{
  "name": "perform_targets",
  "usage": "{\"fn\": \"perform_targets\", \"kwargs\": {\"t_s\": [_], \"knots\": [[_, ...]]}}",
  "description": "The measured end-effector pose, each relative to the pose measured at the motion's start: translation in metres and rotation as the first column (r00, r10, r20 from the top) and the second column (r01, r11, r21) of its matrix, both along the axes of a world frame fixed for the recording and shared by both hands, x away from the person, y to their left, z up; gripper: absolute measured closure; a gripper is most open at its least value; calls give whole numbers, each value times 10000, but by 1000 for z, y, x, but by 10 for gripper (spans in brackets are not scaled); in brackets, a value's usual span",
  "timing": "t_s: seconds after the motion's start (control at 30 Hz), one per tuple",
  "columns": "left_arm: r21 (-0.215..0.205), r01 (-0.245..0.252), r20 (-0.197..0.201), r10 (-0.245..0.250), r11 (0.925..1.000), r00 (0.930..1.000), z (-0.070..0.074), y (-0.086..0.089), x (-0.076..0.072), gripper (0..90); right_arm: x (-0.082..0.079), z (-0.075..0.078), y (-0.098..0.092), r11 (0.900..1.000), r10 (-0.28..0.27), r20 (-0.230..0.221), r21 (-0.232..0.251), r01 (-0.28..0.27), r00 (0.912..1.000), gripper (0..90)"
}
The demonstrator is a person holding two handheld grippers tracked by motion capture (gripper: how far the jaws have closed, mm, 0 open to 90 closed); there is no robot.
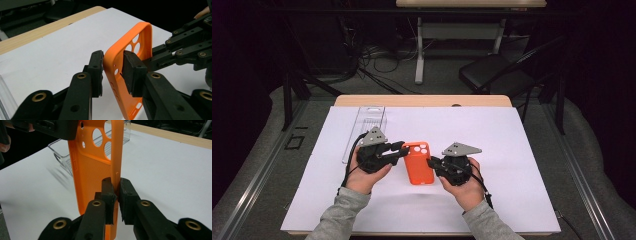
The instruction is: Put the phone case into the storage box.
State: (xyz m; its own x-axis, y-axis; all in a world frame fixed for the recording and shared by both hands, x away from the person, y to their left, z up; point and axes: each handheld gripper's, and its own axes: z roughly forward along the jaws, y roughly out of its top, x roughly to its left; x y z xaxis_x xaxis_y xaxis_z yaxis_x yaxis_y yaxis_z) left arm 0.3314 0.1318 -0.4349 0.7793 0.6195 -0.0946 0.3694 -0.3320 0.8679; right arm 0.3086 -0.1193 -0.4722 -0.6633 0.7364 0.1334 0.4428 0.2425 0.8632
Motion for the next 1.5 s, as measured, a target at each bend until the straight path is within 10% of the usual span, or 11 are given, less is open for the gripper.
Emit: {"fn": "perform_targets", "kwargs": {"t_s": [1.5], "knots": [[-137,-287,-266,283,9995,9992,1,6,1,816,0,-2,2,9988,229,-222,434,-219,9995,822]]}}
